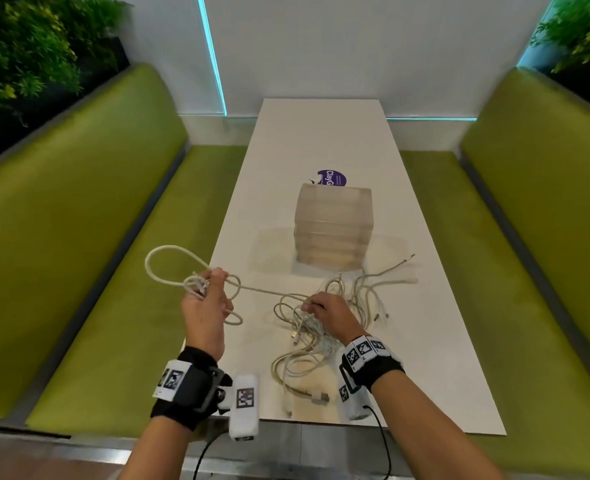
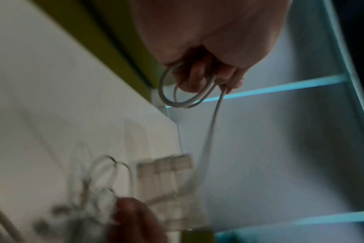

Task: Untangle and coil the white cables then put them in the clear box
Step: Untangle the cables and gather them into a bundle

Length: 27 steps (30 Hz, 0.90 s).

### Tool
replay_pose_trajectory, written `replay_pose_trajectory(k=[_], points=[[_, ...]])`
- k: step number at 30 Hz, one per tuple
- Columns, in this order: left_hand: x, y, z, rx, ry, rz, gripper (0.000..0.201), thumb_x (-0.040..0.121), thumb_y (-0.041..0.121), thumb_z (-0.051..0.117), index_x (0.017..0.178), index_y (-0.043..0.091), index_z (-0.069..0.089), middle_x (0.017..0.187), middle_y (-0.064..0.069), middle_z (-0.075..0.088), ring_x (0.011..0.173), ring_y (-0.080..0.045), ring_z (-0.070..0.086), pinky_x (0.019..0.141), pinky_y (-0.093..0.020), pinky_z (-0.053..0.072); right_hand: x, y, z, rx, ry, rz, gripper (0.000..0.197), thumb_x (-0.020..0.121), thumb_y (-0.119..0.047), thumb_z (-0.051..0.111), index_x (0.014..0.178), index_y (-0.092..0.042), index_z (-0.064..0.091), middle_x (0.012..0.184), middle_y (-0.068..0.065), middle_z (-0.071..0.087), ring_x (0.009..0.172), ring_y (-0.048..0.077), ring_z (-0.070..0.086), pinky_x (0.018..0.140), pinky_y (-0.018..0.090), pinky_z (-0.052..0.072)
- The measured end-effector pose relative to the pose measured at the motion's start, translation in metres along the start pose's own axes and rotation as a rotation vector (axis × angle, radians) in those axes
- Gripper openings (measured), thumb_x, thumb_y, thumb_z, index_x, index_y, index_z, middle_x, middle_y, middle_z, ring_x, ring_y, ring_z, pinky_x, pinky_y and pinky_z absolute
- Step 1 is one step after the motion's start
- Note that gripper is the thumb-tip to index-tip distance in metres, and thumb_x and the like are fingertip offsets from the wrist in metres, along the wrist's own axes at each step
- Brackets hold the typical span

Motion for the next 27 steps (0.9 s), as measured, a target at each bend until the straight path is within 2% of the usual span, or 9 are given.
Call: replay_pose_trajectory(k=[2,4,6,8,11,16,19,23,27], points=[[0.0,-0.017,0.007,0.33,-0.093,-0.003,0.02,0.094,0.022,0.058,0.076,0.013,0.054,0.06,0.003,0.044,0.051,-0.012,0.036,0.046,-0.022,0.035,-0.003,-0.003,0.001,-0.015,-0.004,-0.036,0.015,0.089,-0.013,0.058,0.086,-0.007,0.072,0.083,0.004,0.066,0.076,0.011,0.056,0.069,0.022,0.04],[-0.005,-0.04,0.023,0.581,-0.302,-0.028,0.026,0.092,0.029,0.059,0.072,0.014,0.052,0.056,0.007,0.044,0.051,-0.012,0.039,0.05,-0.026,0.036,-0.005,-0.007,0.003,-0.037,-0.009,-0.095,0.014,0.086,-0.009,0.06,0.087,-0.01,0.073,0.081,-0.001,0.065,0.075,0.007,0.057,0.071,0.018,0.043],[-0.012,-0.06,0.041,0.663,-0.46,-0.091,0.032,0.09,0.034,0.062,0.064,0.021,0.05,0.046,0.01,0.046,0.047,-0.008,0.041,0.051,-0.029,0.035,-0.007,-0.013,0.004,-0.061,-0.016,-0.119,0.012,0.086,-0.009,0.06,0.083,-0.01,0.073,0.073,-0.008,0.059,0.07,-0.001,0.054,0.068,0.014,0.041],[-0.019,-0.075,0.057,0.719,-0.527,-0.168,0.036,0.089,0.039,0.062,0.059,0.024,0.05,0.041,0.011,0.047,0.043,-0.004,0.043,0.049,-0.026,0.034,-0.009,-0.019,0.005,-0.101,-0.009,-0.134,0.013,0.085,-0.005,0.056,0.075,-0.004,0.065,0.066,-0.005,0.05,0.063,0.007,0.048,0.062,0.021,0.035],[-0.022,-0.088,0.071,0.719,-0.507,-0.256,0.036,0.09,0.031,0.063,0.058,0.018,0.05,0.048,0.006,0.045,0.043,-0.009,0.041,0.046,-0.025,0.032,-0.009,-0.021,0.003,-0.183,0.018,-0.129,0.013,0.078,0.006,0.051,0.072,0.002,0.061,0.071,0.012,0.054,0.069,0.017,0.045,0.065,0.027,0.03],[-0.023,-0.088,0.076,0.834,-0.553,-0.116,0.035,0.088,0.01,0.058,0.057,0.018,0.044,0.054,0.003,0.043,0.051,-0.013,0.037,0.046,-0.022,0.027,-0.01,-0.014,-0.001,-0.127,0.071,-0.128,0.016,0.079,0.008,0.053,0.068,0.003,0.063,0.06,-0.007,0.042,0.066,0.019,0.045,0.062,0.03,0.033],[-0.025,-0.083,0.072,0.825,-0.52,-0.063,0.025,0.09,0.015,0.056,0.066,0.015,0.051,0.059,0.002,0.05,0.057,-0.016,0.044,0.049,-0.023,0.03,-0.005,-0.016,-0.001,-0.086,0.042,-0.128,0.01,0.082,0.001,0.058,0.075,0.001,0.065,0.063,-0.01,0.046,0.068,0.019,0.047,0.064,0.028,0.033],[-0.022,-0.059,0.057,0.673,-0.392,-0.075,0.028,0.088,0.019,0.06,0.065,0.011,0.046,0.057,-0.001,0.042,0.054,-0.014,0.037,0.049,-0.023,0.03,0.003,-0.002,-0.004,-0.025,0.034,-0.085,0.013,0.088,-0.022,0.063,0.088,-0.012,0.071,0.079,0.006,0.064,0.076,0.019,0.057,0.071,0.033,0.043],[-0.021,-0.04,0.037,0.637,-0.327,-0.092,0.026,0.088,0.018,0.06,0.067,0.006,0.049,0.058,-0.002,0.041,0.056,-0.016,0.035,0.056,-0.031,0.031,0.006,-0.007,-0.001,0.023,-0.034,-0.077,0.012,0.089,-0.029,0.061,0.086,-0.021,0.069,0.079,-0.004,0.064,0.073,0.005,0.053,0.069,0.024,0.038]])
Point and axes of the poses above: each hand's wrist, its own x-axis towards the middle knuckle, its own z-axis out of the palm, y = z × x, the point moved 4 cm from there along x, towards the middle knuckle
